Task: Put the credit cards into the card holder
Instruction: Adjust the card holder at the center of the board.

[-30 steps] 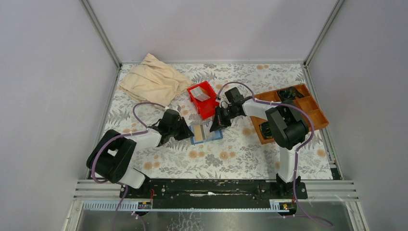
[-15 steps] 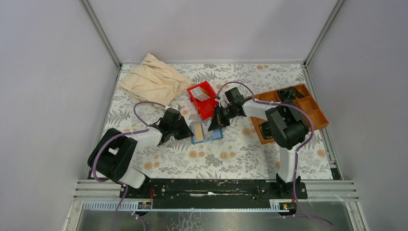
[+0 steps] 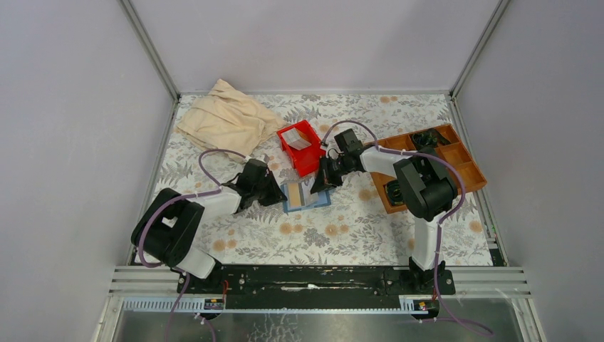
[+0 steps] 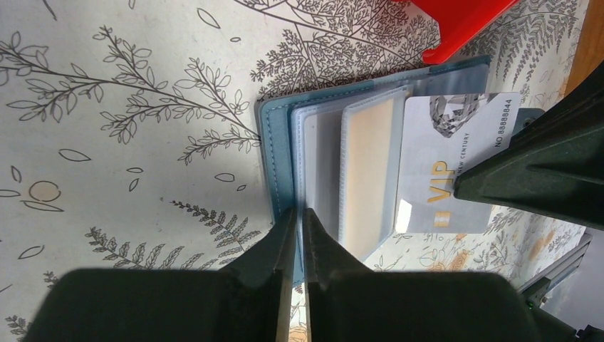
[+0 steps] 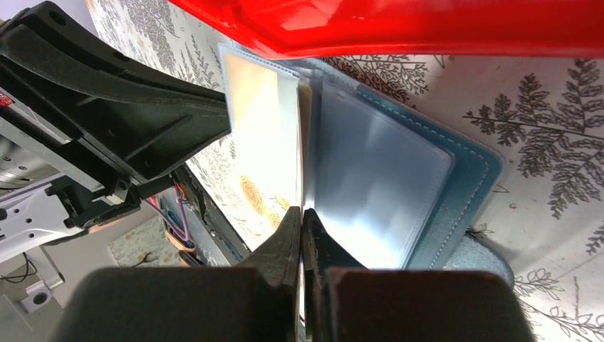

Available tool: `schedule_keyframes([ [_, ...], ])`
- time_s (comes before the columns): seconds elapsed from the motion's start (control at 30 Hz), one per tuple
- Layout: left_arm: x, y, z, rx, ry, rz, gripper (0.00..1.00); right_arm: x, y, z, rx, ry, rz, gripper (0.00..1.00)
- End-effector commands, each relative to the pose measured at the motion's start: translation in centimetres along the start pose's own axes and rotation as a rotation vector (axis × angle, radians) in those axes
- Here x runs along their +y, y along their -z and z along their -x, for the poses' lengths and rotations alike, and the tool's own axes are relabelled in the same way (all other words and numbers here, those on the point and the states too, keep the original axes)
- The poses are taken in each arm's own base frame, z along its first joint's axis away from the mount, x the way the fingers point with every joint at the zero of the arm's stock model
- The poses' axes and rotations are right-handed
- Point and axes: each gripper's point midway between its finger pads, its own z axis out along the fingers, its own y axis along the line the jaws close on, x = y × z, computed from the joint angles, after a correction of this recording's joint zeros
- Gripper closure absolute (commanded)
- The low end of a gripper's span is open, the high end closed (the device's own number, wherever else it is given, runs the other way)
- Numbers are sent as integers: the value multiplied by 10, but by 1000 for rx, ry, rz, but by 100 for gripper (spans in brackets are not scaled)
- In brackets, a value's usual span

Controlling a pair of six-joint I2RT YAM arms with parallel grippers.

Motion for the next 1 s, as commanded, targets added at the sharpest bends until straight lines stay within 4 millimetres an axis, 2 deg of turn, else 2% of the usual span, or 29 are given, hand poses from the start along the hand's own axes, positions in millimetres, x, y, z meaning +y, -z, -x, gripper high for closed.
schedule_keyframes([
  [0.0, 68, 2, -37, 106, -18, 269, 88, 3, 9, 12, -36, 34, -16, 100],
  [0.23, 67, 1, -37, 110, -19, 270, 89, -2, 7, 10, -28, 24, -16, 100],
  [0.5, 68, -1, -38, 124, -18, 271, 89, 6, 4, 11, -26, 9, 35, 100],
  [0.97, 69, -3, -41, 142, -22, 271, 90, 2, -4, 4, -19, -26, 73, 100],
])
